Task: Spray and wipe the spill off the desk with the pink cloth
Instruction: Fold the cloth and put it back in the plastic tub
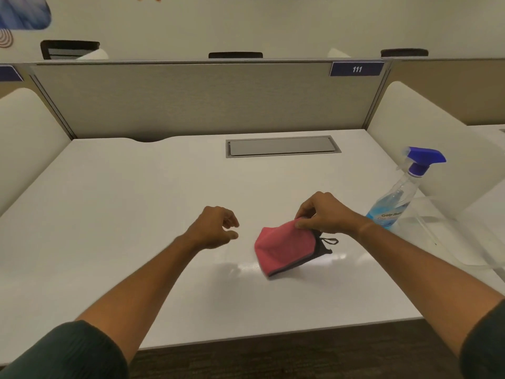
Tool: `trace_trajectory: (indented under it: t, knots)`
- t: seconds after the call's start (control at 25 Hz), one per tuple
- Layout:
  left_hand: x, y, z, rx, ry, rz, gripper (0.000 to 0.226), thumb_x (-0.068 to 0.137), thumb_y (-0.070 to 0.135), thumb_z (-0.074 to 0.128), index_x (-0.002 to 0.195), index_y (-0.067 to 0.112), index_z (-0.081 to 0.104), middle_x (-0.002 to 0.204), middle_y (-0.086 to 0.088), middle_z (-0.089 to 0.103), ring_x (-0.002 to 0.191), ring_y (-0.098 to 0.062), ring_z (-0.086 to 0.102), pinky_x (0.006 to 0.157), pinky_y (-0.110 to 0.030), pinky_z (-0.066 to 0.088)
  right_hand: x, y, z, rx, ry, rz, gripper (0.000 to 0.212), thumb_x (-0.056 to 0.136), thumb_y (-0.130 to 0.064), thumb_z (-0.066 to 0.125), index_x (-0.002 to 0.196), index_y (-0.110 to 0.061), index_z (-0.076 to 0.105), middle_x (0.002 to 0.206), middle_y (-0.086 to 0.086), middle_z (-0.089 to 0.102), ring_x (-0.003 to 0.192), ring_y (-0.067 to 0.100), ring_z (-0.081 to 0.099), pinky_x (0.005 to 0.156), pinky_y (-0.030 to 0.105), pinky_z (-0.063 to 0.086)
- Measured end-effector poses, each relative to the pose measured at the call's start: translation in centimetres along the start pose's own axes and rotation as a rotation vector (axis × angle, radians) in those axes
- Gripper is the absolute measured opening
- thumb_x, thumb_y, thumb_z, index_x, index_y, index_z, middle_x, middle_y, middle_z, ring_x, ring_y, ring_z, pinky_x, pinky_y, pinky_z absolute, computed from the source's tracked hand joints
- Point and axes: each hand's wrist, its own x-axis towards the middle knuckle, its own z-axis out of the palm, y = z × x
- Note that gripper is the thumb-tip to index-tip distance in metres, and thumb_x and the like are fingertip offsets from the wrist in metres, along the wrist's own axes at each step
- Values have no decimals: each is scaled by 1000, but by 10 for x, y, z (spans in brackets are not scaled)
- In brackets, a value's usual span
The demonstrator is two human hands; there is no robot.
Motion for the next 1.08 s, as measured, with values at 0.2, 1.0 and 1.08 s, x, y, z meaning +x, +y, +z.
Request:
trace_trajectory:
  t: [0.2,1.0,1.08]
  knots:
    - [3,10,21,-22,-6,44,66,65,32,86,124,18,59,117,-2,60,103,-15,58,88,-30,52,-1,-3,0,102,39,-29,12,83,-25,77,93,-18,79,87,-8,73,85,6,67,59,11,51]
    - [-2,-26,10,-872,64,-258,21,75,-5,75,91,7,68,78,-10,64,78,-21,66,74,-32,57,-13,20,27,514,116,35,15,81,-20,79,94,-15,79,84,6,76,80,16,70,66,19,56]
    - [-3,-23,4,-867,66,-234,21,74,-5,76,89,9,69,77,-10,65,76,-20,66,71,-29,58,-13,23,27,534,115,73,16,80,-23,80,95,-17,79,84,9,75,79,17,70,67,25,58]
